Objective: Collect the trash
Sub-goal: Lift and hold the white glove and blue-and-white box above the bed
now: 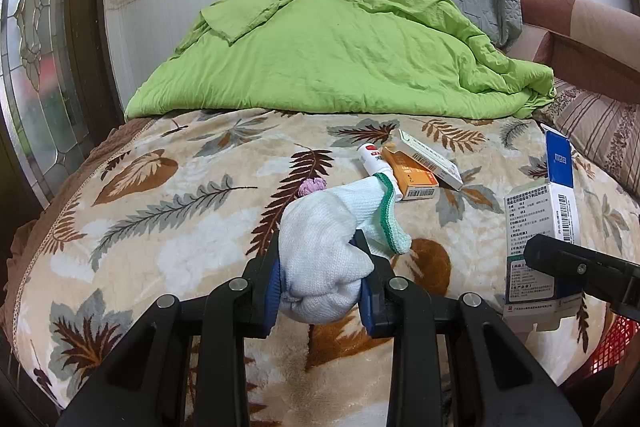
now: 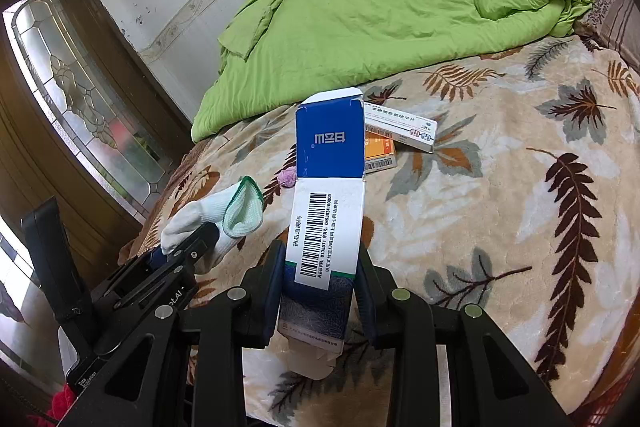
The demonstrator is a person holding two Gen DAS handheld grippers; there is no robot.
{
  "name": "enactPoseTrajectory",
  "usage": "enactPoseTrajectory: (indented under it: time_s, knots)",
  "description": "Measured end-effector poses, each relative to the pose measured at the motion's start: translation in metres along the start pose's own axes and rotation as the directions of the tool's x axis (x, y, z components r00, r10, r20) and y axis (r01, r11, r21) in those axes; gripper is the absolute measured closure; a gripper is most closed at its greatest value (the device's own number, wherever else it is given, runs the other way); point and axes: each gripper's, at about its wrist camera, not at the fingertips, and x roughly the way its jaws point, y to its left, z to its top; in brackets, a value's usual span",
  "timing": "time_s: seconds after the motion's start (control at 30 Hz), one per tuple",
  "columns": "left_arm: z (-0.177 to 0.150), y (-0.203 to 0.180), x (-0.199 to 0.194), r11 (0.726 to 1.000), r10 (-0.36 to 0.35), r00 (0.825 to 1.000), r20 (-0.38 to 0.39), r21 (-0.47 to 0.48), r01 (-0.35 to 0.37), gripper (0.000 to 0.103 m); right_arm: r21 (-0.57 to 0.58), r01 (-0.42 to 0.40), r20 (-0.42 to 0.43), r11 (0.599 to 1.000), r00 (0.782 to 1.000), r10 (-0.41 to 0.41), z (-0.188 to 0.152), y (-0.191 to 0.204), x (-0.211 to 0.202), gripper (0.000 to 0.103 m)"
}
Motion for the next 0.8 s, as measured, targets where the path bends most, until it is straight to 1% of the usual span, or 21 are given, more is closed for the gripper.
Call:
enactPoseTrajectory:
  time_s: [0.8]
  knots:
    - [-0.0002,-0.0019,-0.0009,1.0,0.002,1.0,0.0,0.002,-0.002,0.073,0.0,0.0,0.0,1.0,1.0,0.0,0.0001,0.0003,-0.0002,0.068]
